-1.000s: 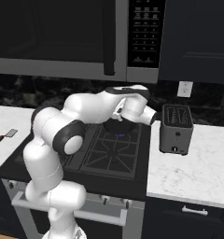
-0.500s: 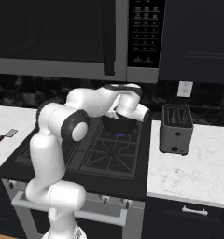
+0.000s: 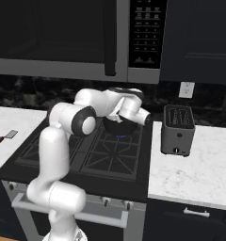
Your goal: Put the corn and cucumber in the pot. Retrieve the spatula and lightly stir the vegetables in the pot.
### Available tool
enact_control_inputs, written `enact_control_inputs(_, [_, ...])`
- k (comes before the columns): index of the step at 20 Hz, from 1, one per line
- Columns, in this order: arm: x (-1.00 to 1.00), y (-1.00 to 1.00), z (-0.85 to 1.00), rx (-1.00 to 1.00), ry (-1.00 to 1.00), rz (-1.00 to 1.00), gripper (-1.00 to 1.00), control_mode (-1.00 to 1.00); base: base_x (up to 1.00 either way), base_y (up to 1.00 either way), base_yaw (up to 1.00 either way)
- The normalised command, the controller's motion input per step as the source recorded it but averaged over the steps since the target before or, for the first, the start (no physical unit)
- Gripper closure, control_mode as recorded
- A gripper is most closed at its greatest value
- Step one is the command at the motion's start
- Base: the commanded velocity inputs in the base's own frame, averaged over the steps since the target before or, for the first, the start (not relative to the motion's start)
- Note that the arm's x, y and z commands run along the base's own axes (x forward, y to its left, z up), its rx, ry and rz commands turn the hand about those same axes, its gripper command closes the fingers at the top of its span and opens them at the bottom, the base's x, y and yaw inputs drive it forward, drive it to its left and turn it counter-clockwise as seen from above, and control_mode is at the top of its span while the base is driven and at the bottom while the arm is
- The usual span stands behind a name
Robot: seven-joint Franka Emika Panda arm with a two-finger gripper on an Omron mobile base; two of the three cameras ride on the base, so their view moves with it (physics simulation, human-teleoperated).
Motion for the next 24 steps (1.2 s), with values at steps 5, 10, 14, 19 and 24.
enact_control_inputs(5, [0.27,0.0,-0.11,0.0,0.01,-0.01,-1.0,-1.0,0.0,0.0,0.0])
enact_control_inputs(10, [0.21,0.0,-0.03,0.0,0.08,0.0,-1.0,-1.0,0.0,0.0,0.0])
enact_control_inputs(14, [0.05,0.0,-0.03,0.0,0.04,0.0,-1.0,-1.0,0.0,0.0,0.0])
enact_control_inputs(19, [-0.38,0.01,0.0,0.0,-0.08,0.0,-1.0,-1.0,0.0,0.0,0.0])
enact_control_inputs(24, [-1.0,0.34,0.03,-0.05,-0.13,0.0,-1.0,-1.0,0.0,0.0,0.0])
